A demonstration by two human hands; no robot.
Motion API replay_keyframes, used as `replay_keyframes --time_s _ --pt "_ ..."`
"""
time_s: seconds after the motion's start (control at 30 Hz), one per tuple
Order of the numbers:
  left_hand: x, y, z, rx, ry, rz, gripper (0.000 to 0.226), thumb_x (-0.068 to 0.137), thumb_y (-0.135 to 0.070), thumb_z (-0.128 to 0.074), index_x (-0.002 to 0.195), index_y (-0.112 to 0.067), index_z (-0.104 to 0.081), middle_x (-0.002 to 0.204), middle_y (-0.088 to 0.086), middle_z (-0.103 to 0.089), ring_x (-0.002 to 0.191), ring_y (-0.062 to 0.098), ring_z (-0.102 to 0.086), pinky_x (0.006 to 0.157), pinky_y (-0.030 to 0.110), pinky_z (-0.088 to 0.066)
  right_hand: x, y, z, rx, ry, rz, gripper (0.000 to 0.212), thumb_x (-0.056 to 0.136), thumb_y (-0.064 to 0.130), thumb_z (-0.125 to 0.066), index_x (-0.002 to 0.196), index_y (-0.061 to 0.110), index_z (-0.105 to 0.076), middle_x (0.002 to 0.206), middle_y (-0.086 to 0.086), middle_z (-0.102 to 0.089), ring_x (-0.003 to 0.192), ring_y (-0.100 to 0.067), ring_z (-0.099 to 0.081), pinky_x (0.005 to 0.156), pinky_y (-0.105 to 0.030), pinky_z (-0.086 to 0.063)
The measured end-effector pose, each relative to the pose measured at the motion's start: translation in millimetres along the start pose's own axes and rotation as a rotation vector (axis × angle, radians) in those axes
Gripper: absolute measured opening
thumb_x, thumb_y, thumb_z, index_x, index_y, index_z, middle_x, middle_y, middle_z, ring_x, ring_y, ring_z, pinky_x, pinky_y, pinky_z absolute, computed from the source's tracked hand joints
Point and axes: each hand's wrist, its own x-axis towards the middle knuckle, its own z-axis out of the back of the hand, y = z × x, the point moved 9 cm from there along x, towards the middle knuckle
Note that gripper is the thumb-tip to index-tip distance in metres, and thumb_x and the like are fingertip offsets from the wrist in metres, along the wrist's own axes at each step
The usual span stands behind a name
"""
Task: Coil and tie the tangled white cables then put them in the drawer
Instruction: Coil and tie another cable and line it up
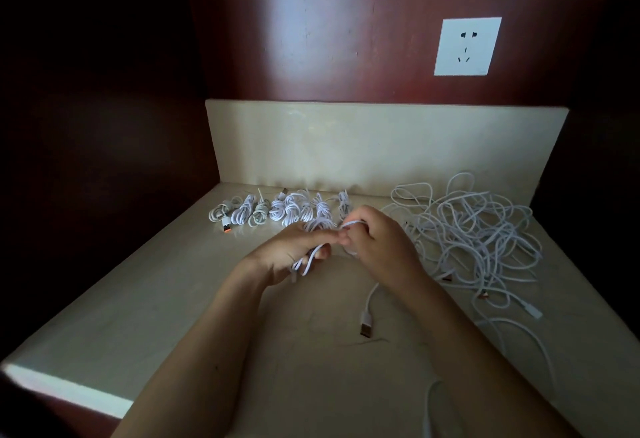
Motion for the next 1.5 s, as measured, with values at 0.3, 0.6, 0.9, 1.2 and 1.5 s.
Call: replay_keyframes --time_s 0.3,0.6,0.9,1.2,1.5 --pt "-1 4 -26 0.020 0.211 0.008 0.027 0.074 -0.008 -0.067 0.054 -0.025 -0.061 0.047 -0.014 -0.047 0.041 -0.002 -0.040 0.044 0.011 -0.032 0 8 -2 0.319 -0.041 0.003 0.011 0.074 0.024 -0.047 0.067 0.029 -0.054 0.064 0.019 -0.057 0.062 -0.002 -0.049 0.065 -0.030 -0.042" --pt "-2 -11 -24 0.115 0.129 -0.141 0.023 0.090 0.008 -0.055 0.082 -0.014 -0.055 0.064 -0.008 -0.048 0.055 -0.001 -0.044 0.054 0.012 -0.039 5 -1 -6 0.452 0.018 -0.117 0.021 0.084 0.007 -0.065 0.076 0.026 -0.058 0.075 0.012 -0.058 0.072 -0.002 -0.052 0.074 -0.026 -0.039" --pt "-8 -26 -36 0.285 0.147 -0.242 0.030 0.079 0.017 -0.055 0.093 -0.009 -0.062 0.063 -0.019 -0.060 0.061 -0.006 -0.054 0.058 0.010 -0.040 2 7 -17 0.446 0.166 -0.038 0.017 0.086 0.015 -0.072 0.078 0.028 -0.065 0.077 0.007 -0.066 0.071 -0.001 -0.061 0.070 -0.018 -0.046" --pt "-4 -47 -21 0.828 -0.260 -0.393 0.025 0.090 -0.028 -0.058 0.114 -0.027 -0.060 0.107 -0.003 -0.068 0.098 0.018 -0.063 0.078 0.031 -0.048 3 -10 -6 0.657 -0.005 -0.207 0.018 0.087 0.013 -0.072 0.070 0.021 -0.068 0.065 0.005 -0.064 0.068 -0.013 -0.060 0.068 -0.033 -0.048" --pt "-13 -43 11 0.877 -0.538 -0.304 0.033 0.085 -0.055 -0.061 0.097 -0.024 -0.064 0.089 -0.002 -0.070 0.085 0.019 -0.064 0.064 0.027 -0.037 7 -13 -14 0.731 -0.043 -0.276 0.015 0.091 0.010 -0.066 0.076 0.012 -0.067 0.050 0.009 -0.056 0.044 -0.004 -0.048 0.047 -0.020 -0.038"
